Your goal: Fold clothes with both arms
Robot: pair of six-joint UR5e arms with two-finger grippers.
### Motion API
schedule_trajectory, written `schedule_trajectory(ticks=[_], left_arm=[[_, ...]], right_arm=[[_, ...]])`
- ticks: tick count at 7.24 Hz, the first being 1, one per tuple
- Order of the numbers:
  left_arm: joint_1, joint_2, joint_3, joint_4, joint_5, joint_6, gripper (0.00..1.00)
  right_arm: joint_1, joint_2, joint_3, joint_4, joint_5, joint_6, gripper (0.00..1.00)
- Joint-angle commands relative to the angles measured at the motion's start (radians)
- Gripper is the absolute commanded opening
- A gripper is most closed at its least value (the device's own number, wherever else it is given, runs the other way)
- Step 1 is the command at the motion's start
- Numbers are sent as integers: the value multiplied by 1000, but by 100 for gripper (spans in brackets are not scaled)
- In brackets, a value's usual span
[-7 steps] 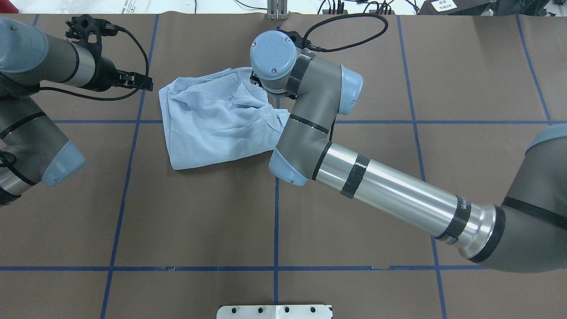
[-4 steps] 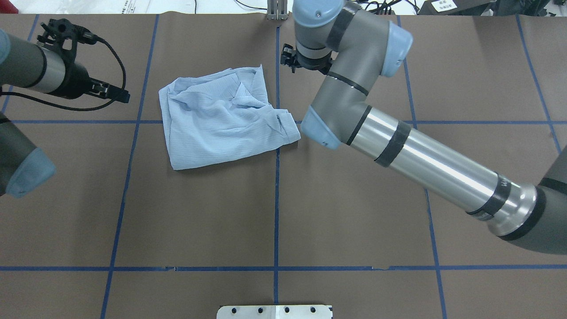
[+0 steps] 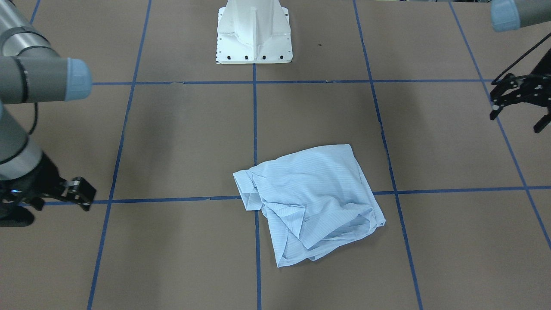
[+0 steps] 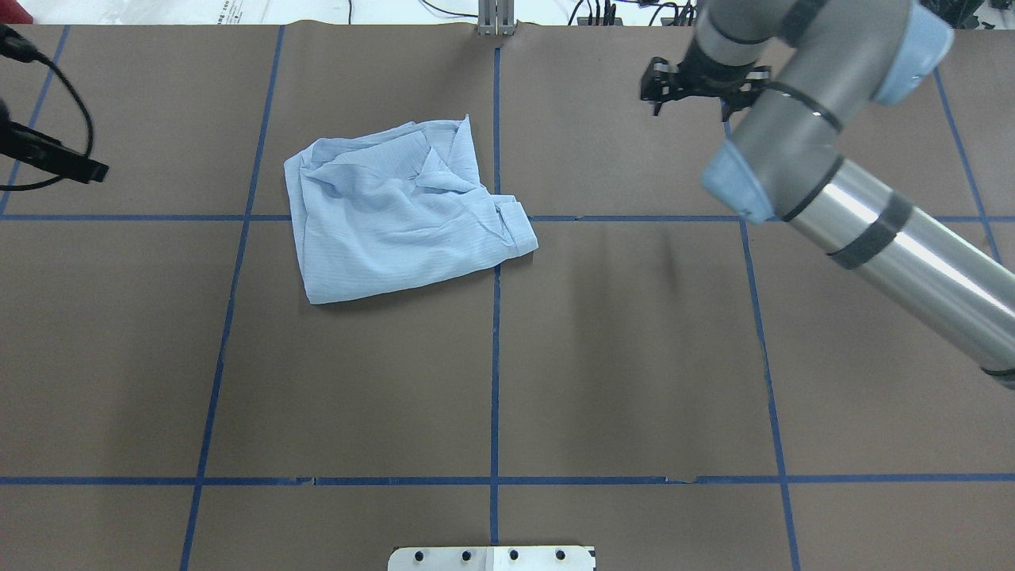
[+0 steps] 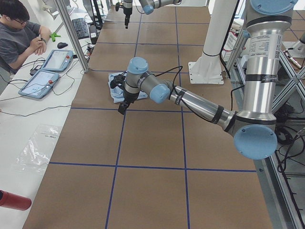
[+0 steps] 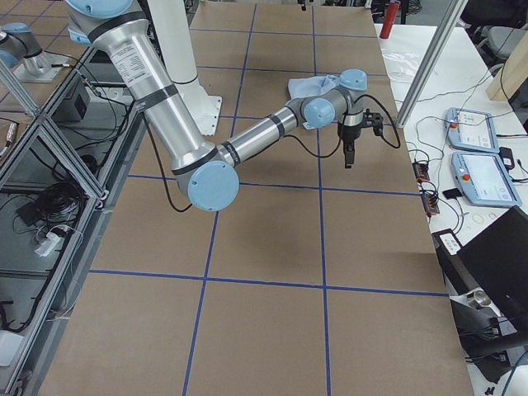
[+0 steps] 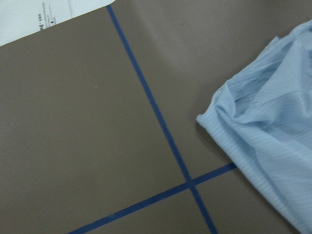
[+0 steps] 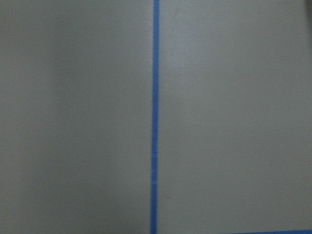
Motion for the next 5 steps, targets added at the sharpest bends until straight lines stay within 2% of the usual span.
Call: schedule_trajectory(ticks=[1, 2, 3, 4, 5], left_arm=[[-98, 92, 17, 6, -9, 46, 100], [-153, 111, 17, 7, -7, 48, 100], [-155, 119, 29, 12, -9, 48, 100], [-154, 125, 22, 15, -12, 45, 100], [-146, 97, 31, 67, -14, 40, 100]], right_arm=[[168, -202, 50, 7, 104, -291, 100], [226, -289, 65, 13, 133, -359, 100], [263, -392, 114, 15, 150, -385, 100], [282, -420, 166, 7, 149, -386, 100], [280, -419, 165, 11, 144, -378, 100]])
